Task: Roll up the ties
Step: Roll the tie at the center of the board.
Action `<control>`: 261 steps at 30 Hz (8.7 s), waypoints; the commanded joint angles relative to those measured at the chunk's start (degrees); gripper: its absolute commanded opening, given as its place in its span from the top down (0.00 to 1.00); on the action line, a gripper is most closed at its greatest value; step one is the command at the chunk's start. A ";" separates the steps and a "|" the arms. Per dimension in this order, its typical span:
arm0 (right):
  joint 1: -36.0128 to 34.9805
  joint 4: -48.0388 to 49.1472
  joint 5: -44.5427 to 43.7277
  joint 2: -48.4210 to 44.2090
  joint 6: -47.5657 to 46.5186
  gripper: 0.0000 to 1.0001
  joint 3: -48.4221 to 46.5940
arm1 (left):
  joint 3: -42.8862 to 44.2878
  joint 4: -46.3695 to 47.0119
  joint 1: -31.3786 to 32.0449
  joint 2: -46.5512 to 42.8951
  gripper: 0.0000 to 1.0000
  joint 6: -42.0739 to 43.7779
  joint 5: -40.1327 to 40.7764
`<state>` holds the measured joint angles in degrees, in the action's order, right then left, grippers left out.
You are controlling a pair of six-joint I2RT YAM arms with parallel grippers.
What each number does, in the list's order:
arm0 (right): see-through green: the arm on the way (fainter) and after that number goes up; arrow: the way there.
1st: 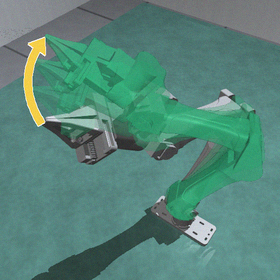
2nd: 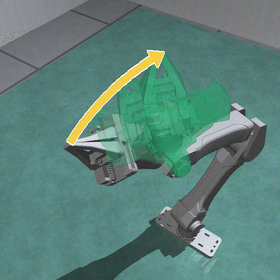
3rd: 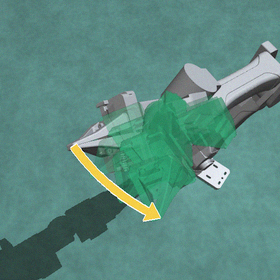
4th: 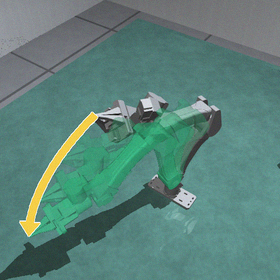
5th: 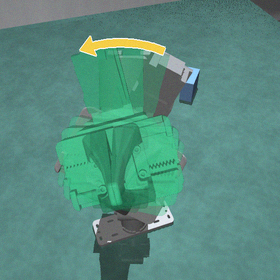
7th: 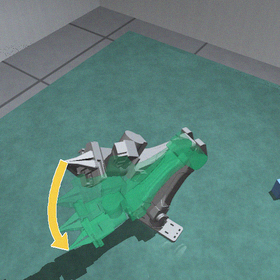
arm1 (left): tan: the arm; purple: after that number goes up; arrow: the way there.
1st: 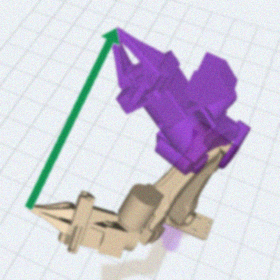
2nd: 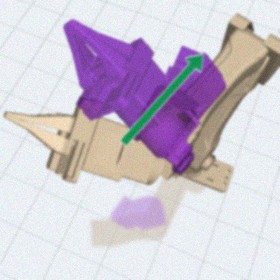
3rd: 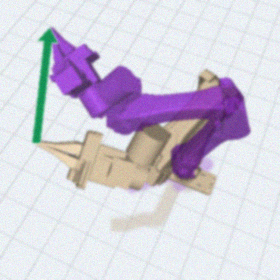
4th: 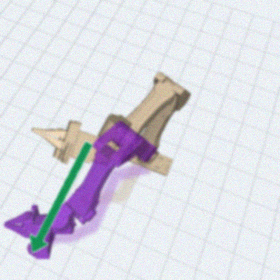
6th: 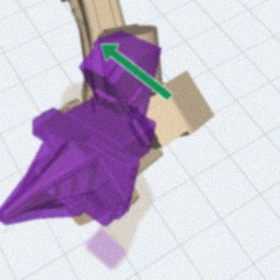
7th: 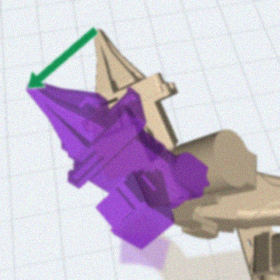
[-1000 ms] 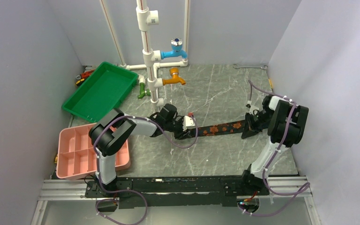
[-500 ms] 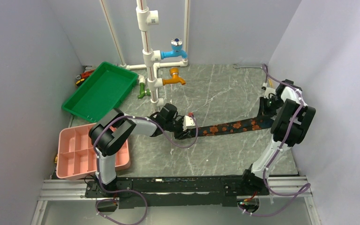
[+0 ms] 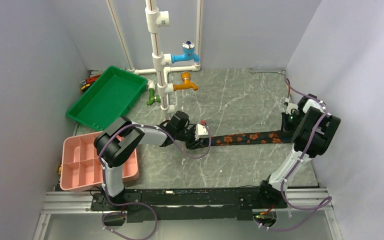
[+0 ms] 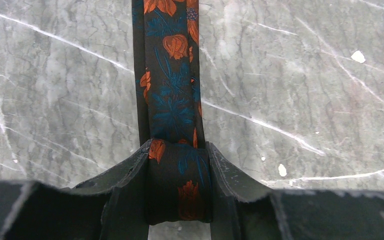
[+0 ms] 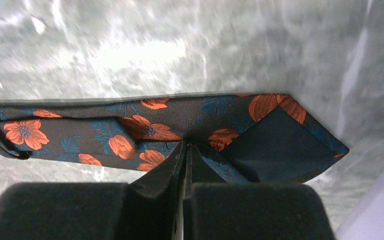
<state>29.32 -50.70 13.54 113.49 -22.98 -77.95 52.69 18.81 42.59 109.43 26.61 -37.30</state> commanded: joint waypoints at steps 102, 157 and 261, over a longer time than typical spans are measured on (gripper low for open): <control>-41.33 27.52 34.56 3.81 28.56 1.00 21.09 | -7.20 6.79 -5.05 -20.17 0.01 -20.70 4.80; -44.09 27.08 37.95 -7.03 32.87 0.60 21.30 | -5.25 0.81 4.23 1.07 0.67 -7.71 9.85; -37.84 16.37 17.89 2.17 26.30 1.00 16.57 | 5.47 15.04 4.26 11.26 0.29 -9.86 -1.04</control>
<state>-7.97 -37.32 45.25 112.46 7.51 -61.93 56.36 33.30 46.50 117.30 19.05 -38.04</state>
